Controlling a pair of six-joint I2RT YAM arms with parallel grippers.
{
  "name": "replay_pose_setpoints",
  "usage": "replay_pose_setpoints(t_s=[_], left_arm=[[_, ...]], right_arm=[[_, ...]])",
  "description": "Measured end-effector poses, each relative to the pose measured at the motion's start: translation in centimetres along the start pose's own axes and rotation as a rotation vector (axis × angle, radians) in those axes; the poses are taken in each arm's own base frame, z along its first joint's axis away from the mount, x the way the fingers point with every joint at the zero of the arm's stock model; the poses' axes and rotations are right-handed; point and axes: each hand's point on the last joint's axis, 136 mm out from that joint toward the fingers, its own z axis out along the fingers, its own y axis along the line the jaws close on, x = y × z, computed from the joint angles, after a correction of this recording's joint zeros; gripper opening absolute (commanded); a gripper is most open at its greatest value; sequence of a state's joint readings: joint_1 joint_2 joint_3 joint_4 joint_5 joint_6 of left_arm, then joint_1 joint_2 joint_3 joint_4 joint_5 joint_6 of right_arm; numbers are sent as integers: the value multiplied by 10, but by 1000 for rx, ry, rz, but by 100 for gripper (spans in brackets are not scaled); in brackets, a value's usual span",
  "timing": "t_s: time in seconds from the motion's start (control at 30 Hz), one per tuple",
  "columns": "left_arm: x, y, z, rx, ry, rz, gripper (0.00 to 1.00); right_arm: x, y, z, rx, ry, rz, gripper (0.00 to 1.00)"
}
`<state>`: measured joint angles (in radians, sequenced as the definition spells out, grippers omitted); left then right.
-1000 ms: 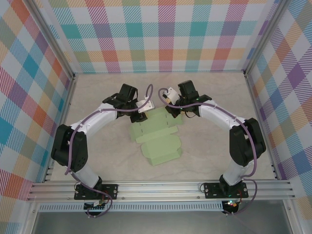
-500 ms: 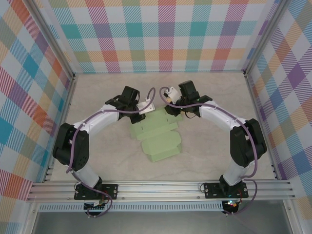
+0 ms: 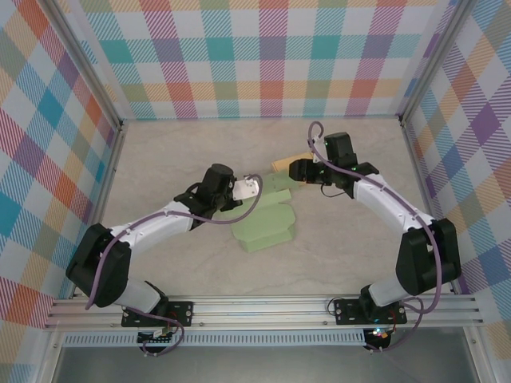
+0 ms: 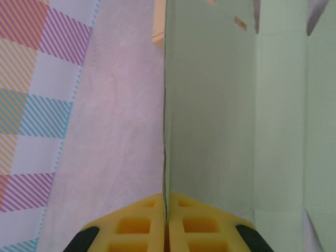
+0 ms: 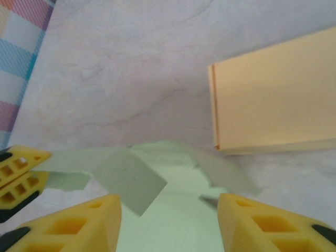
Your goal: Fold the paper box
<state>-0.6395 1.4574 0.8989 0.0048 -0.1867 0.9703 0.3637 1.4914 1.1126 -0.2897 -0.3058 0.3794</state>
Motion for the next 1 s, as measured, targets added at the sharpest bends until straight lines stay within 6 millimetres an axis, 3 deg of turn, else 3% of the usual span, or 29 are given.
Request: replay_pose_setpoints(t_s=[0.13, 0.3, 0.6, 0.73, 0.9, 1.0], left_arm=[[-2, -3, 5, -46, 21, 32, 9], [4, -4, 10, -67, 51, 47, 10], [0, -6, 9, -68, 46, 60, 10], [-3, -8, 9, -64, 40, 70, 9], [-5, -13, 10, -55, 38, 80, 7], [-4, -19, 14, -42, 45, 87, 6]], right_arm=[[18, 5, 10, -42, 55, 94, 62], [23, 11, 18, -50, 78, 120, 65], [3, 30, 34, -65, 74, 92, 72], [2, 33, 43, -66, 91, 92, 74], [16, 33, 56, -53, 144, 112, 68], [22, 35, 62, -56, 167, 126, 56]])
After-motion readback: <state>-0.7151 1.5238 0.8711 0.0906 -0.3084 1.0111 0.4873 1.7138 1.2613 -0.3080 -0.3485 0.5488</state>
